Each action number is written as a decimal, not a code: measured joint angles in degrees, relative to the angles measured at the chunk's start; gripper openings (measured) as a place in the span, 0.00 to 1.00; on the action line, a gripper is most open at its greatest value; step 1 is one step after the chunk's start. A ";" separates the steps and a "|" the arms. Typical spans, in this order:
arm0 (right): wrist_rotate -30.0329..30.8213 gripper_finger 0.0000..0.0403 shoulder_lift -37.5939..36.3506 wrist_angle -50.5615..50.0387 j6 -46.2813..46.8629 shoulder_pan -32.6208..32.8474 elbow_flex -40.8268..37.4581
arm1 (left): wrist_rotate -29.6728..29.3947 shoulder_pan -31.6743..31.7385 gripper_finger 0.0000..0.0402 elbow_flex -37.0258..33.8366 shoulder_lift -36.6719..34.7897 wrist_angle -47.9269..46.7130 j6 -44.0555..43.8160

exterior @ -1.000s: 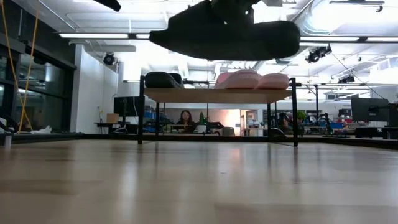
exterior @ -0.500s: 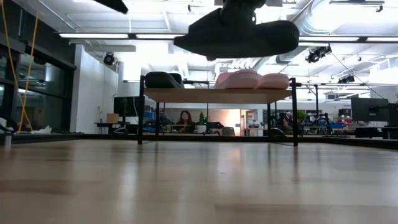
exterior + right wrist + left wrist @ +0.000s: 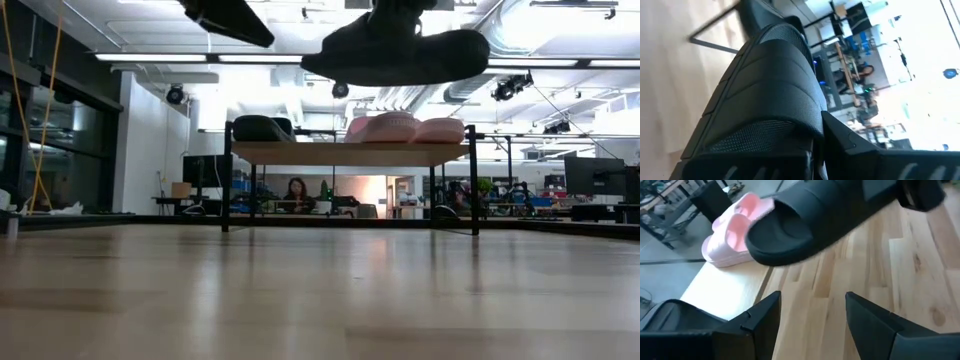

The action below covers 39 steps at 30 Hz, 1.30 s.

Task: Pick and place slides into the shelf
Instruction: Put the black slides on the shelf

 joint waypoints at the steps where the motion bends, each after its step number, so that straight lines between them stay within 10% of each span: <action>1: 0.18 0.01 -0.02 -0.02 -0.41 -0.53 0.00 | 0.15 0.15 0.51 0.00 -0.06 -0.36 0.41; 39: -10.77 0.00 -4.17 33.08 -16.62 -19.34 0.00 | -3.83 0.00 0.51 0.02 -12.17 -15.28 -3.33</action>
